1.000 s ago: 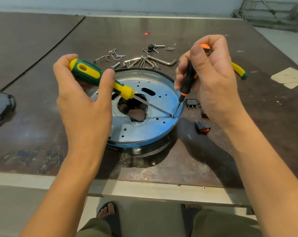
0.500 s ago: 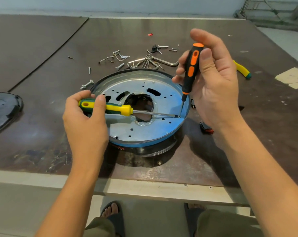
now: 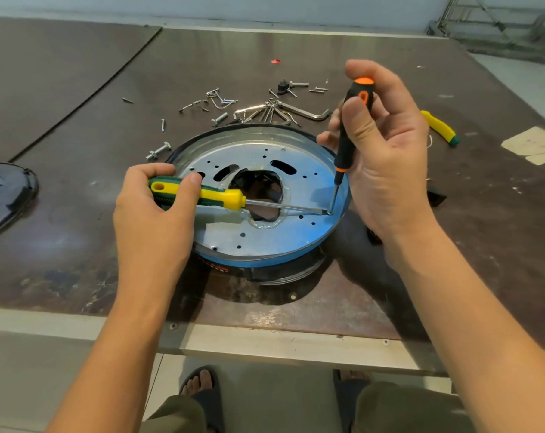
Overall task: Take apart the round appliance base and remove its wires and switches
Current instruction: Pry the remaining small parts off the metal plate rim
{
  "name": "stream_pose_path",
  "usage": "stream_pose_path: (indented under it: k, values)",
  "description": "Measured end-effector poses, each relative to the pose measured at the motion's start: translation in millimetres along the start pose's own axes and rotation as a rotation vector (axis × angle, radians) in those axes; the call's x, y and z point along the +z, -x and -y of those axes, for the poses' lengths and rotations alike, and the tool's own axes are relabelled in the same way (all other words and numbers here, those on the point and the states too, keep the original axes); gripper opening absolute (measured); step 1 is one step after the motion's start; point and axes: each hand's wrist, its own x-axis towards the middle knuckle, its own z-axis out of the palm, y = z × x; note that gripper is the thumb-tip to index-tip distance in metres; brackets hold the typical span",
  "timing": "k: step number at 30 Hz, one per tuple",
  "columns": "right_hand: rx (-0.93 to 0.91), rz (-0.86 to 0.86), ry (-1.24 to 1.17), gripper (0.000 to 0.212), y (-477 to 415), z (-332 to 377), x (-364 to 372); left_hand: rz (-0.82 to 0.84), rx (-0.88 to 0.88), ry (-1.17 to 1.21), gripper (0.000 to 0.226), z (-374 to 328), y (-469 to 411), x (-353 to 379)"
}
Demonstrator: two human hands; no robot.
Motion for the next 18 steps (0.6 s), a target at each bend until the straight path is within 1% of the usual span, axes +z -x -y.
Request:
stream_pose_path:
  k: [5, 9, 10, 13, 15, 18]
  values:
    - [0.017, 0.009, 0.008, 0.031, 1.4, 0.2, 1.0, 0.062, 0.016, -0.045, 0.022, -0.6, -0.6, 0.3]
    - [0.079, -0.011, -0.058, 0.021, -0.1, 5.7, 2.5, 0.103, 0.058, -0.085, 0.013, -0.6, -2.8, -0.9]
    - [0.08, -0.023, -0.047, 0.019, -1.3, 7.6, 2.3, 0.108, 0.069, -0.091, 0.013, -0.8, -3.4, -1.9]
    - [0.046, -0.042, 0.021, 0.022, -5.0, 10.0, -1.3, 0.128, 0.099, -0.088, 0.012, -0.8, -5.1, -5.3]
    - [0.06, -0.016, 0.022, 0.022, -5.5, 10.7, -4.0, 0.145, 0.104, -0.072, 0.016, -0.7, -5.7, -7.1]
    - [0.091, 0.022, 0.009, 0.025, -4.9, 12.6, -5.8, 0.165, 0.095, -0.07, 0.031, -2.0, -5.3, -8.4]
